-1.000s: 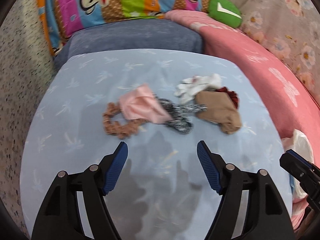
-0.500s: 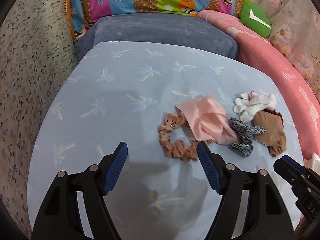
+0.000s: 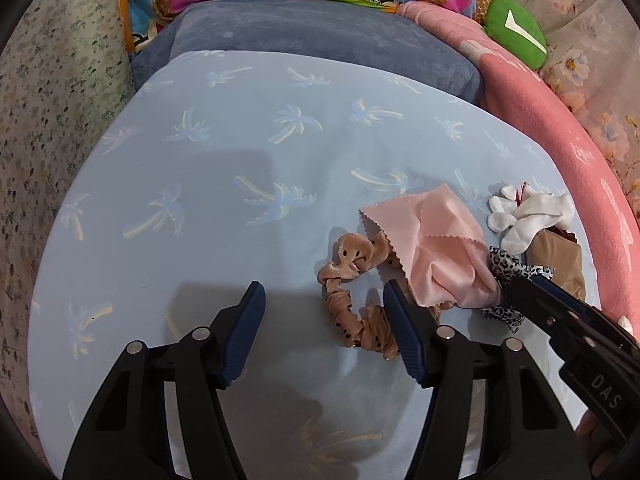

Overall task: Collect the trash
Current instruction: 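Grasp the brown scrunchie with the left gripper while the right gripper grasps the leopard-print ribbon, then carry the brown scrunchie with the left and leopard ribbon with the right into the bin, open both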

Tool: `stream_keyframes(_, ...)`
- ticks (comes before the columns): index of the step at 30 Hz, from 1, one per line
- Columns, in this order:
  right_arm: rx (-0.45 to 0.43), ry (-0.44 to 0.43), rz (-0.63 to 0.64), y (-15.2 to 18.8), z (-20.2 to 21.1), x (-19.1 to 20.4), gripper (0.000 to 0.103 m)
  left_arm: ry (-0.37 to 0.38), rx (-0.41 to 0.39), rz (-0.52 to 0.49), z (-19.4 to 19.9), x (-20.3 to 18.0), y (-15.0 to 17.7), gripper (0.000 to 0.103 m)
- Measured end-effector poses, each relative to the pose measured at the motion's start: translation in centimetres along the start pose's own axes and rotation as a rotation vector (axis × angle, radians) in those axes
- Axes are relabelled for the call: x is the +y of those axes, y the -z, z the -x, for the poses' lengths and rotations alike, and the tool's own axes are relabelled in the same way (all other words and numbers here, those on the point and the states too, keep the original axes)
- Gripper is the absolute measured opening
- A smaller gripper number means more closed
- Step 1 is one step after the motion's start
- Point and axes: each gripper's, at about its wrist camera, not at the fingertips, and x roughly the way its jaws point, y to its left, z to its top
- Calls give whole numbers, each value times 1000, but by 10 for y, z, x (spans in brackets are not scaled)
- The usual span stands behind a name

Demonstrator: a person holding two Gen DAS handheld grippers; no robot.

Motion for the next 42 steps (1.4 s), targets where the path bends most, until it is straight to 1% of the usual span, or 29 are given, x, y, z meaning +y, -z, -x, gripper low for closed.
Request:
stream_keyframes(1,6,-1,-1,-1,-3,0,33,8,5,4,-2,0,-1,54)
stream_keyframes(3,11,-2,-1,-1,-8,-1,28,20,7,6,-3,-1,0,48)
stream_keyframes(4,15,-1,0,1,-10,-1,20,22,5,-1,-3,-3,0,46)
stream_keyframes(5,20,-1,0,2,-11,-2,11,31,8,-7,-3,-4,0,37)
stream_keyframes(6,25,-5,-3,3,-12,-2,8,38,12,-11,-4,-6,0,29)
stream_keyframes(7,24,-7,-8,4,-11,-4,5,43,14,-15,-4,-8,-1,24)
stream_keyframes(8,18,-5,-13,4,-8,-5,4,51,18,-19,-4,-9,-1,16)
stream_keyframes(9,12,-4,-16,5,-5,-6,3,57,20,-21,-3,-10,-1,13)
stream_keyframes(10,4,-7,-21,5,-1,-9,3,57,16,-23,-2,-12,0,12)
stream_keyframes(11,-3,-9,-25,6,3,-10,3,58,9,-27,0,-14,0,9)
stream_keyframes(17,-72,-13,-61,5,41,-21,3,80,-39,-52,23,-26,2,8)
stream_keyframes(26,-177,-21,-102,9,106,-36,3,118,-119,-81,69,-52,3,8)
stream_keyframes(30,-223,-20,-116,17,137,-44,3,137,-155,-116,89,-72,6,8)
stream_keyframes(36,-275,-6,-143,35,177,-65,3,177,-200,-187,115,-113,17,8)
stream_keyframes(42,-334,28,-203,58,221,-104,3,227,-224,-273,133,-159,31,8)
